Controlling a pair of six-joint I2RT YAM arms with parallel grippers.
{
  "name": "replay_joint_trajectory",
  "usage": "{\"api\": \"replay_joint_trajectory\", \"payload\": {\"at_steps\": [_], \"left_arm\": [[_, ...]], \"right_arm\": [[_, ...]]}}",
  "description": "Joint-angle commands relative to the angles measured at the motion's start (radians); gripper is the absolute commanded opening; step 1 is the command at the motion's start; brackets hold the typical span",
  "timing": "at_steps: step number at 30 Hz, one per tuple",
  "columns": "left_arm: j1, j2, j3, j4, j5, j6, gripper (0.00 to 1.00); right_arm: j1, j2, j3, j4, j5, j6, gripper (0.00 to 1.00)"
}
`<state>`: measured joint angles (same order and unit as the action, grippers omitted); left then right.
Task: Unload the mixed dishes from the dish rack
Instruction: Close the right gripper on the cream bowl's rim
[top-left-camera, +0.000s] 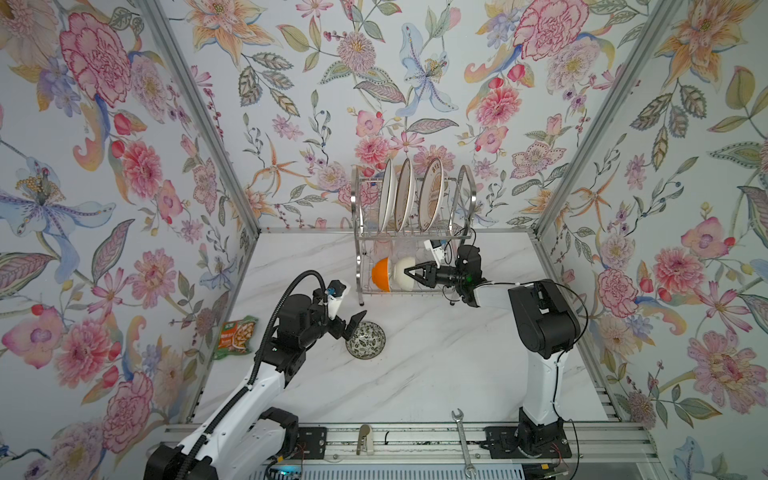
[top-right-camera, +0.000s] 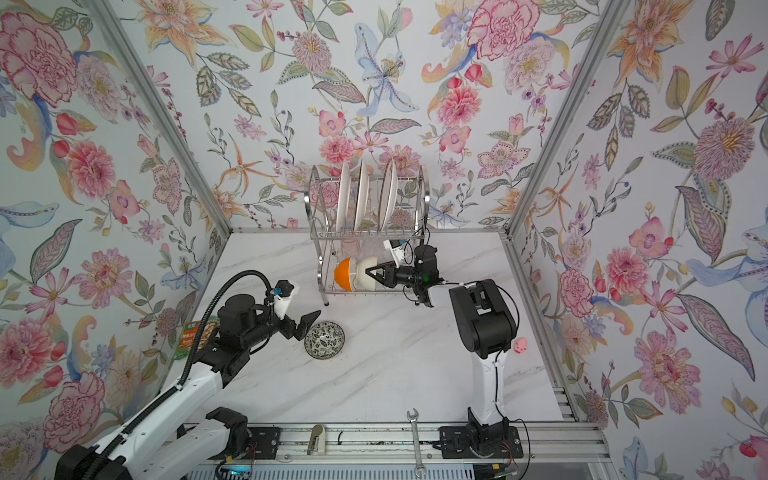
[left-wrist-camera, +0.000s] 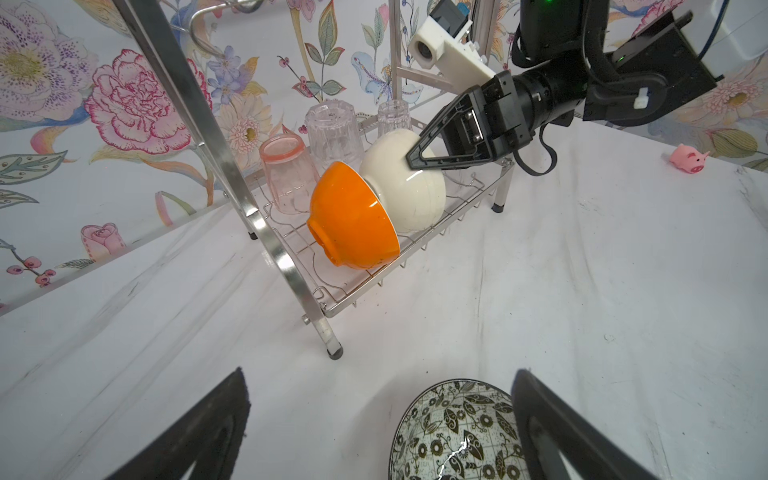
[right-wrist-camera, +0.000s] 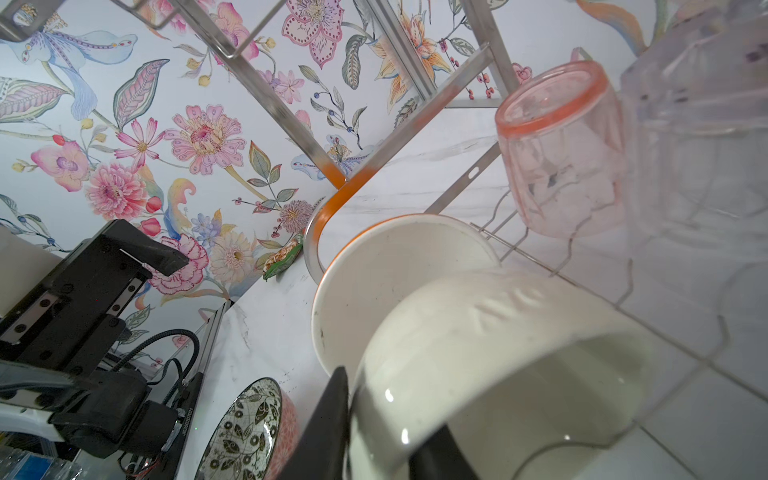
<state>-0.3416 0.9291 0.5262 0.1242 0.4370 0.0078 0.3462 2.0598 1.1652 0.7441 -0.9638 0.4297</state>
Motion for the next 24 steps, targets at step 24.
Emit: {"api": "replay_joint_trajectory", "payload": {"at_steps": [24], "left_arm": [[-0.02, -0.004, 0.011, 0.02, 0.005, -0.018, 0.99]], "right_arm": [[0.073, -0.024, -0.082, 0.138, 0.114, 0.104, 0.28]]}}
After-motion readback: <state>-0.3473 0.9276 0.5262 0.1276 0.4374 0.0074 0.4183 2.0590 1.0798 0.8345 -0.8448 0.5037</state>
